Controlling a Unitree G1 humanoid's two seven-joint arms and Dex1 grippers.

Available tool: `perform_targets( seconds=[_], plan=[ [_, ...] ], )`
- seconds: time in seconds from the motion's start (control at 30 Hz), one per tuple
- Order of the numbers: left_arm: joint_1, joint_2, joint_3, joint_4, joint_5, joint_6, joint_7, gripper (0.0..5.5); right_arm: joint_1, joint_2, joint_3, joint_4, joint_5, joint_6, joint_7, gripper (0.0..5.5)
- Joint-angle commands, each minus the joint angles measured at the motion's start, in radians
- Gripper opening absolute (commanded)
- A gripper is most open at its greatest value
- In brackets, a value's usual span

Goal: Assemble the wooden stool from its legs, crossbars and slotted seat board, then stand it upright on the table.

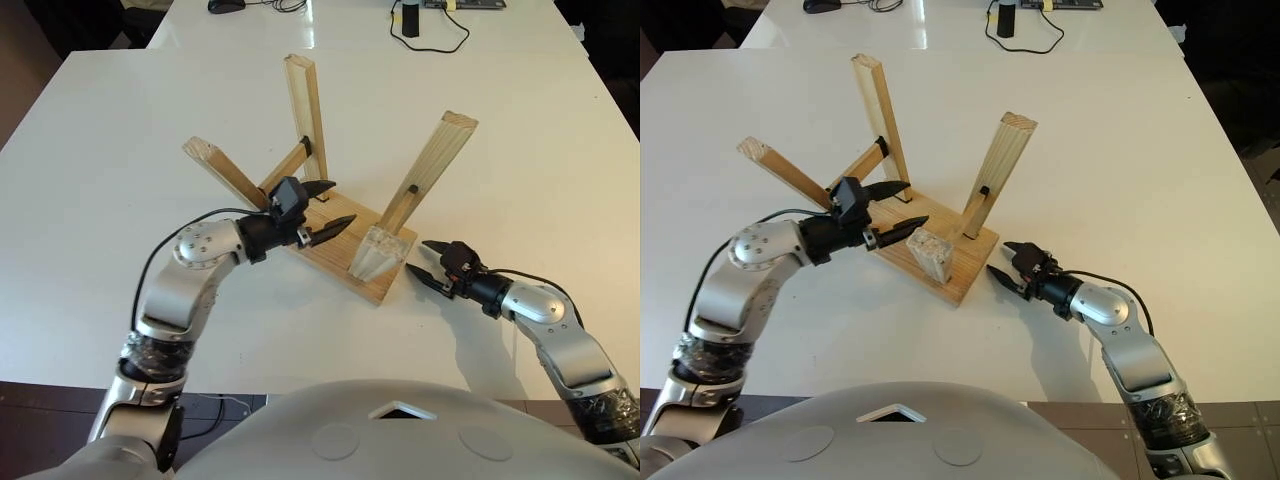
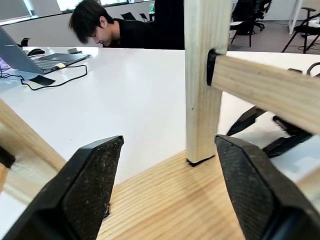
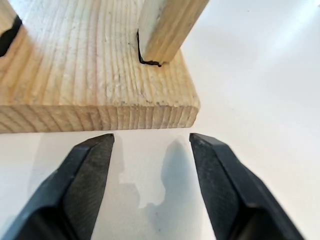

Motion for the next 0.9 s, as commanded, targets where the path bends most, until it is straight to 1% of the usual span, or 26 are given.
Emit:
perform_targets(
  seconds=[0.03,0.1,0.23,0.27,0.37,0.43,0.5,0.57,0.6,0.63,0.73,0.83,0.9],
  plan=[
    [0.103,0.184,0.069,-0.06,-0.133,0.09,-0.193,3.38,0.024,0.002,0.024,0.066,-0.066,0.032,-0.029,2.81],
    [0.167,0.267,0.095,-0.047,-0.155,0.067,-0.302,3.38,0.025,0.007,0.025,0.076,-0.071,0.027,-0.04,2.81],
    [0.237,0.366,0.135,0.073,-0.118,-0.024,-0.432,2.75,0.053,0.006,0.025,0.056,-0.072,0.023,-0.045,2.81],
    [0.23,0.375,0.14,0.133,-0.095,-0.048,-0.436,2.75,0.063,0.002,0.026,0.045,-0.07,0.024,-0.042,2.81],
    [0.12,0.354,0.13,0.407,0.048,-0.187,-0.358,2.75,0.094,-0.017,0.022,0.007,-0.063,0.027,-0.032,2.81],
    [-0.025,0.299,0.143,0.634,0.116,-0.233,-0.232,2.75,0.109,-0.031,0.014,-0.011,-0.065,0.026,-0.028,2.81],
    [-0.12,0.259,0.164,0.779,0.145,-0.272,-0.148,2.75,0.121,-0.047,0.003,-0.024,-0.063,0.024,-0.021,2.81],
    [-0.195,0.215,0.147,0.895,0.231,-0.414,-0.023,2.75,0.149,-0.065,-0.005,-0.058,-0.06,0.029,-0.013,2.81],
    [-0.232,0.19,0.113,0.963,0.308,-0.511,0.063,2.75,0.167,-0.069,-0.007,-0.078,-0.061,0.038,-0.015,2.81],
    [-0.247,0.166,0.091,1.003,0.355,-0.581,0.114,2.75,0.172,-0.077,-0.003,-0.089,-0.067,0.045,-0.014,2.81],
    [-0.231,0.109,0.033,1.066,0.451,-0.768,0.183,2.75,0.189,-0.098,0.015,-0.121,-0.082,0.06,-0.007,2.81],
    [-0.18,0.117,-0.068,1.136,0.593,-0.967,0.222,2.75,0.222,-0.114,0.055,-0.196,-0.085,0.089,0.009,2.81],
    [-0.147,0.123,-0.1,1.148,0.611,-1.041,0.201,2.75,0.226,-0.117,0.077,-0.218,-0.094,0.098,0.018,2.81]
  ],
)
